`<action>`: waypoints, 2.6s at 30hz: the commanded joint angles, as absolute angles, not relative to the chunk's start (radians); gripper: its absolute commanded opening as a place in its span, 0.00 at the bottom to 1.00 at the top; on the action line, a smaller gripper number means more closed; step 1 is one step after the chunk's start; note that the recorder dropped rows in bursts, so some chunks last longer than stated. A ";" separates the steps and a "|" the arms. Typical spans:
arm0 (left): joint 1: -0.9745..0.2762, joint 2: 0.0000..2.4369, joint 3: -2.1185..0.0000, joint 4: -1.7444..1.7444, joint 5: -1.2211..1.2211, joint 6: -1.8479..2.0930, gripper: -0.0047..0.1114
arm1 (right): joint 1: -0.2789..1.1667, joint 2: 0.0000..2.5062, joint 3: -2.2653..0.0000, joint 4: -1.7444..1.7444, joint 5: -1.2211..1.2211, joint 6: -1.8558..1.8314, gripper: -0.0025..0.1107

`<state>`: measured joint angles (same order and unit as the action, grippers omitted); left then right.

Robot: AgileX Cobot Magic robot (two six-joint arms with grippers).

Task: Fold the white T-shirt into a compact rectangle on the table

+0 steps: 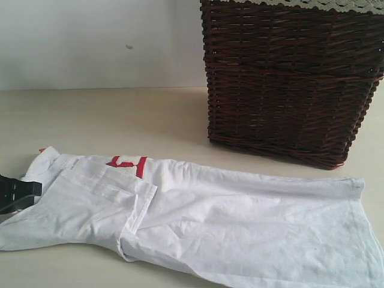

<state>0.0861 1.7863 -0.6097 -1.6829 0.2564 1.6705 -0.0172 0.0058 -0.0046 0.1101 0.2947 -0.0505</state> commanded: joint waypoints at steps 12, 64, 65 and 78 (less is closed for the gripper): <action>0.130 1.747 -0.602 -1.683 0.219 1.661 0.04 | -0.023 0.000 0.000 0.107 0.282 -0.050 0.44; 0.245 1.648 -0.568 -1.742 0.210 1.744 0.04 | -0.023 0.000 0.000 0.107 0.282 -0.050 0.44; 0.252 1.648 -0.563 -1.744 0.212 1.744 0.04 | -0.023 0.000 0.000 0.107 0.282 -0.050 0.44; 0.259 1.510 -0.556 -1.736 0.164 1.731 0.04 | -0.023 0.000 0.000 0.107 0.282 -0.050 0.44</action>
